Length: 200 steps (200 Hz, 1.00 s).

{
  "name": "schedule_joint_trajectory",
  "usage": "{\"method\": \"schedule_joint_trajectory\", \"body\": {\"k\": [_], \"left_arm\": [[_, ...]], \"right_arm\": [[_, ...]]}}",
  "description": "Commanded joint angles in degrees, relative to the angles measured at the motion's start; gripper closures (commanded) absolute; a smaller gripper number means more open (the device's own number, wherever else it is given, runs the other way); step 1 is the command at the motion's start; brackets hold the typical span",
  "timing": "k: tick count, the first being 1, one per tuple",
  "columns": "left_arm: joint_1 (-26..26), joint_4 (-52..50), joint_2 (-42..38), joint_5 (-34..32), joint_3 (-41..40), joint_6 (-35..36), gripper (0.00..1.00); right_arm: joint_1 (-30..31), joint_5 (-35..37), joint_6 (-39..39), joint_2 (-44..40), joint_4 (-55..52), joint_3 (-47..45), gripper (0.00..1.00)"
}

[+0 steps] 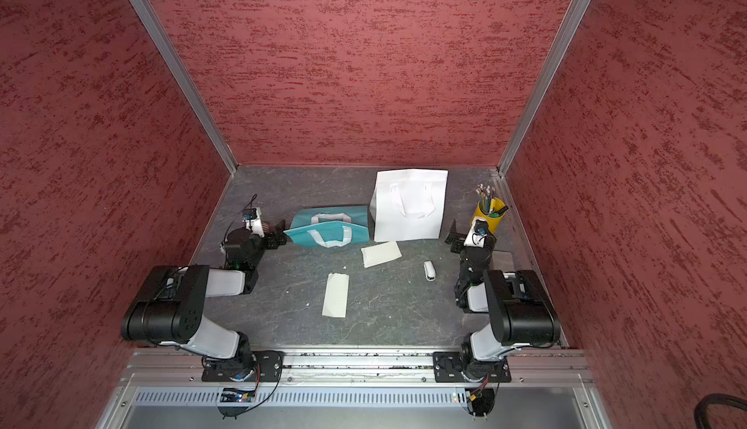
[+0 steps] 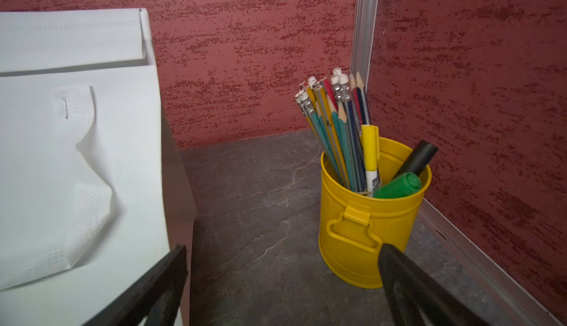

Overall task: Staple the receipts to the bags
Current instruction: Pick up the receipt from the center of the board.

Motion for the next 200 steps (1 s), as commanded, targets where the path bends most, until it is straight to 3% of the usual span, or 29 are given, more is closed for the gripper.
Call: {"method": "schedule_joint_trajectory", "body": {"k": [1, 163, 173, 200], "left_arm": [[-0.04, 0.79, -0.25, 0.02, 0.59, 0.53, 0.0], [0.34, 0.81, -0.45, 0.05, 0.61, 0.38, 0.0], [-0.37, -2.88, -2.89, -2.48, 1.6, 0.15, 0.0], [-0.28, -24.52, -16.17, -7.98, 8.48, -3.07, 0.0]], "right_arm": [[0.27, 1.06, -0.43, 0.18, 1.61, 0.73, 0.01], [0.29, 1.07, -0.48, 0.21, 1.6, 0.73, 0.01], [0.28, 1.02, -0.48, 0.22, 1.65, 0.73, 0.01], [0.52, 2.07, -0.63, -2.05, 0.47, 0.5, 0.01]]}}
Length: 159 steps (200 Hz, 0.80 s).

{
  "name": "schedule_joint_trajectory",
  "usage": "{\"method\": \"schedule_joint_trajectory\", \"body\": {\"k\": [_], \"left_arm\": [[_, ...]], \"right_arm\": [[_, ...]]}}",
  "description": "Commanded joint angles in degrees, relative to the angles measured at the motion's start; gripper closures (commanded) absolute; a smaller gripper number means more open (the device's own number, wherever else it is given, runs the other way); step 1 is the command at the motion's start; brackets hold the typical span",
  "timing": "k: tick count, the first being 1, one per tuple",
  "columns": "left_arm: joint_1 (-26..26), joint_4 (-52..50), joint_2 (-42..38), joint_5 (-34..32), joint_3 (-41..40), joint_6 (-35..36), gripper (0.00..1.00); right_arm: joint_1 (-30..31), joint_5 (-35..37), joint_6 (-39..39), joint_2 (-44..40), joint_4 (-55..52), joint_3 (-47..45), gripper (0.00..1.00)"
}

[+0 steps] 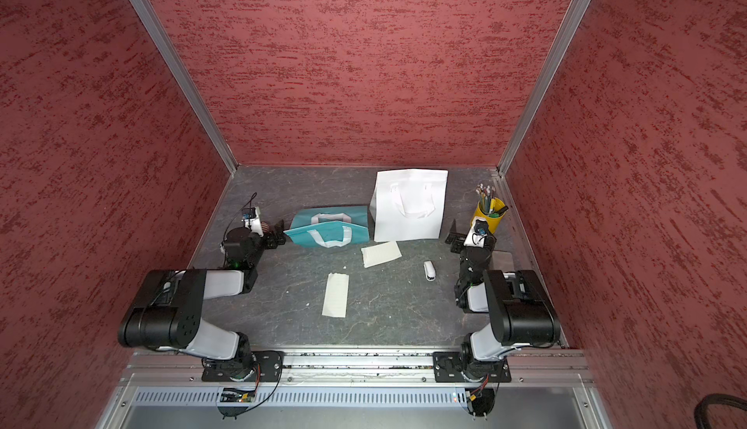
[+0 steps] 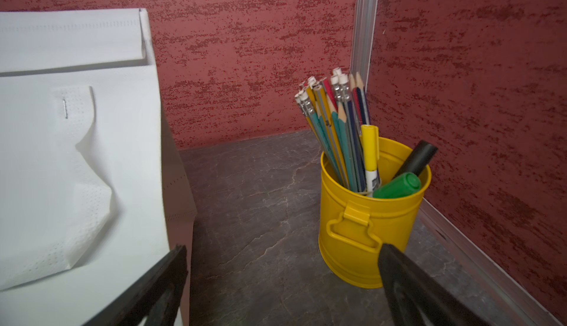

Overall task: Staple the receipts to the bags
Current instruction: Pick up the receipt from the center of the board.

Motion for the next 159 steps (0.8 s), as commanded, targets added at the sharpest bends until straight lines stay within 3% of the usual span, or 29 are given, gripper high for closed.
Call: {"method": "schedule_joint_trajectory", "body": {"k": [1, 39, 83, 114, 159], "left_arm": [[-0.14, -16.1, -11.32, -5.47, 6.53, -2.83, 0.0], [0.67, -51.07, -29.26, 2.54, 21.96, -8.66, 0.0], [-9.43, -69.2, -40.15, 10.65, 32.22, -12.49, 0.0], [-25.7, -79.24, -40.01, 7.24, 33.96, -20.88, 0.0], [-55.86, -84.4, -38.35, -10.79, 27.41, -39.0, 0.0]], "right_arm": [[0.58, 2.08, -0.73, -2.37, 0.03, 0.61, 0.01], [2.81, 4.28, -0.21, -17.52, -18.31, 5.58, 0.01], [3.8, -5.9, 4.1, -32.78, -37.36, 11.29, 0.01], [4.66, -16.4, 7.62, -40.37, -50.66, 14.56, 0.01], [7.94, -25.91, 14.2, -47.08, -62.59, 14.86, 0.05]]}}
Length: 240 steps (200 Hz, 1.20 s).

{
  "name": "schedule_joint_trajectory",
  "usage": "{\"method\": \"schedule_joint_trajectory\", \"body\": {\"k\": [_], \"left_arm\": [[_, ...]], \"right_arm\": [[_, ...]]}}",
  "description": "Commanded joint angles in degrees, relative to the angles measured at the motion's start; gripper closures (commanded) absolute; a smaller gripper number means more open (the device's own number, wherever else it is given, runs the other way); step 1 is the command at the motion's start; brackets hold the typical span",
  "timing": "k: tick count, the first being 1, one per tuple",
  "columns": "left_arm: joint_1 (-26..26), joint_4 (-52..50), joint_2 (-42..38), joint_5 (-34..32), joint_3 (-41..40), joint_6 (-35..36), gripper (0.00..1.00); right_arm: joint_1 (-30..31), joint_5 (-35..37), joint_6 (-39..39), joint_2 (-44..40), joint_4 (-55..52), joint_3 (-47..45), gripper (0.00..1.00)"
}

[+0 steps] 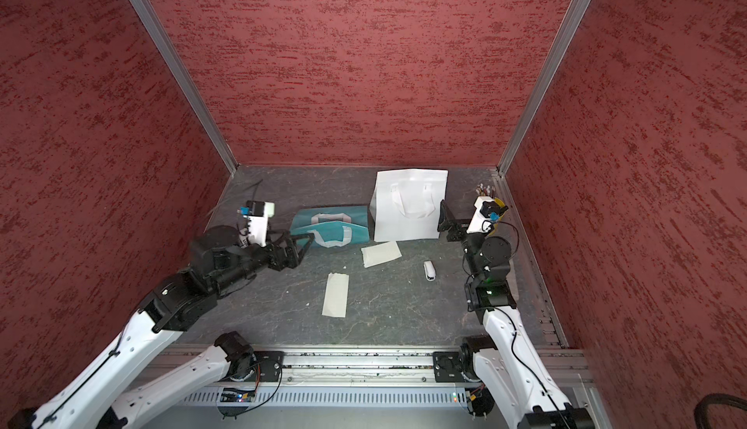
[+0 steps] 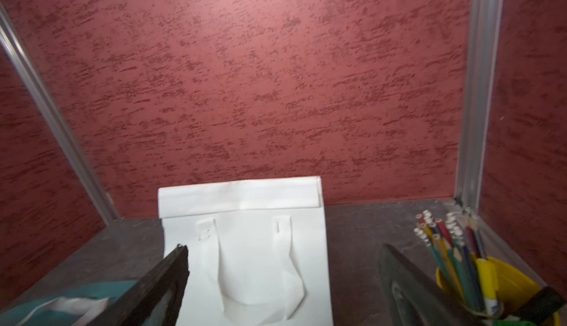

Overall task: Staple the receipts to the bags
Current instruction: Pick up the receipt from the center of the board.

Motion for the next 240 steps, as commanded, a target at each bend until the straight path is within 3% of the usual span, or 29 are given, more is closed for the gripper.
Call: {"method": "schedule_joint_trajectory", "body": {"k": [1, 20, 40, 61, 78, 101, 127, 177, 205, 240], "left_arm": [[-11.79, -6.96, 1.3, -10.98, -3.04, -13.04, 0.0], [-23.28, -6.38, 4.09, -16.66, -6.01, -22.92, 0.02], [-31.93, -5.8, 8.22, -19.04, -8.61, -33.84, 0.04], [-37.2, -6.46, 12.6, -18.23, -11.66, -46.7, 0.05], [-37.98, -5.89, 14.81, -14.79, -15.31, -56.68, 0.07], [-36.89, -2.85, 13.92, -12.64, -20.73, -62.84, 0.12], [-32.73, 4.9, 7.02, -9.52, -29.91, -65.17, 0.19], [-19.66, 15.1, -4.94, -1.27, -40.9, -60.98, 0.33], [-14.72, 20.35, -1.58, 3.28, -42.45, -58.88, 0.41], [-11.42, 29.99, 10.03, 8.26, -41.6, -56.57, 0.43]], "right_arm": [[1.75, -8.1, 5.15, -2.56, -11.46, 0.42, 0.05], [3.24, -9.76, 6.29, -4.2, -16.32, 0.21, 0.1], [4.67, -9.99, 7.78, -5.88, -18.97, -0.43, 0.15], [6.23, -11.88, 10.11, -5.49, -20.33, -0.39, 0.17], [6.94, -12.43, 11.19, -3.82, -21.42, -0.68, 0.17], [7.66, -12.87, 12.68, -1.73, -19.56, -2.28, 0.17], [8.15, -13.56, 13.62, 1.1, -16.93, -2.66, 0.17], [8.49, -14.18, 13.99, 6.63, -14.84, -2.06, 0.19], [8.58, -13.49, 13.73, 7.93, -14.68, -2.2, 0.2], [8.59, -12.73, 13.04, 8.76, -14.56, -2.47, 0.2]]}}
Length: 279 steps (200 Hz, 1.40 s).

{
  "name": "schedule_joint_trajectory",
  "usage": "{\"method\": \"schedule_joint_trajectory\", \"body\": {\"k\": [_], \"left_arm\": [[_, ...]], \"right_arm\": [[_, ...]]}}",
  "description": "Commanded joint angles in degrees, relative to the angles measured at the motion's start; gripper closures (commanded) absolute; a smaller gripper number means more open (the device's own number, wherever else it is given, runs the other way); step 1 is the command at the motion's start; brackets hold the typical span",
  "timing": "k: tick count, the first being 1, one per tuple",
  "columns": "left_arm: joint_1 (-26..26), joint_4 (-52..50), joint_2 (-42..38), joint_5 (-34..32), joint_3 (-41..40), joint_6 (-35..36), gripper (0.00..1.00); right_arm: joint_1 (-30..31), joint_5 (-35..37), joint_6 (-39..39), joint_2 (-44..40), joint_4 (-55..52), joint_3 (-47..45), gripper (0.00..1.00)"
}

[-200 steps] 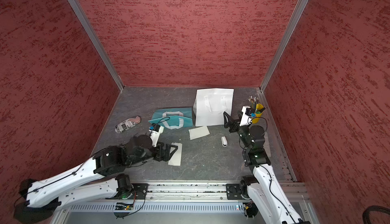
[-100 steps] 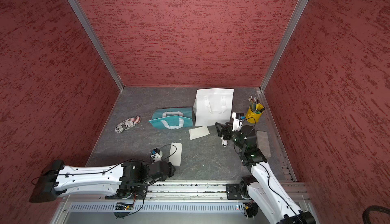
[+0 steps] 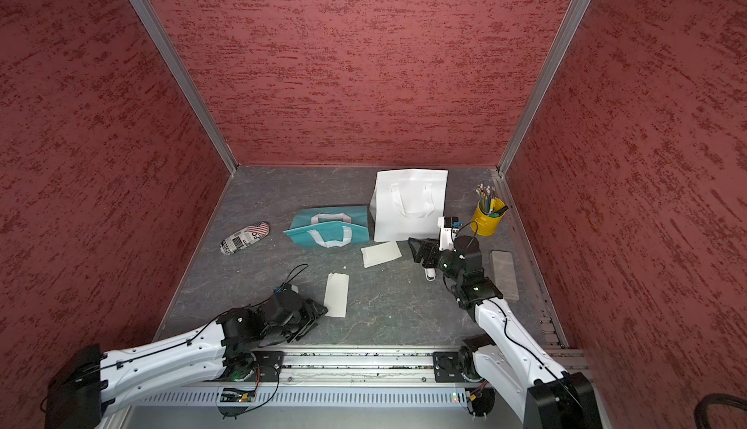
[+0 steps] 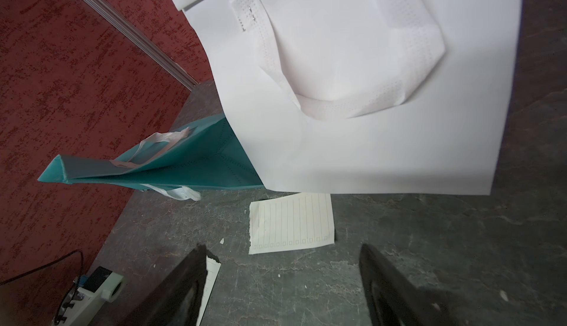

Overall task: Staple the receipts to the bags
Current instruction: Pick up the receipt from the center of the board.

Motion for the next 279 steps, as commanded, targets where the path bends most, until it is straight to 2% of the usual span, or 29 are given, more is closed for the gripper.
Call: {"method": "schedule_joint_trajectory", "body": {"k": [1, 16, 31, 66, 121, 148, 165, 195, 228, 279], "left_arm": [[1.64, 8.8, 6.6, 5.35, -0.03, 2.84, 0.43], [2.3, 13.25, 11.52, 7.52, 0.41, 3.35, 0.45], [3.21, 12.95, 15.15, 9.41, 2.17, 4.96, 0.51], [4.25, 11.11, 16.66, 9.56, 3.26, 6.42, 0.62], [8.87, 8.96, 13.84, 8.54, 5.46, 10.79, 1.0], [11.05, 8.27, 15.21, 12.27, 9.17, 16.34, 1.0], [11.61, 8.42, 16.17, 15.18, 11.68, 19.09, 1.0], [11.55, 9.05, 17.5, 21.75, 16.39, 24.58, 1.0], [10.86, 13.43, 17.24, 27.07, 18.23, 27.53, 1.0], [9.19, 17.51, 17.02, 30.15, 21.3, 29.58, 1.0]], "right_arm": [[0.44, 0.54, -0.52, 0.41, 2.14, 0.0, 0.2], [0.45, 0.61, -1.1, 1.04, 1.72, 0.09, 0.2], [0.41, 0.55, -1.47, 1.64, 1.23, 0.24, 0.2], [0.39, 0.74, -1.59, 2.13, 1.69, -0.56, 0.2], [0.44, -1.46, -0.77, 3.47, 6.55, -2.72, 0.2], [0.43, -5.63, -0.57, 4.9, 10.75, -3.77, 0.2], [0.43, -10.76, 0.7, 6.53, 14.53, -4.6, 0.19], [0.74, -20.24, 4.47, 10.31, 20.28, -5.43, 0.09], [2.42, -21.6, 6.33, 11.97, 20.73, -5.98, 0.02], [4.21, -26.5, 17.03, 16.81, 30.6, -10.25, 0.01]]}}
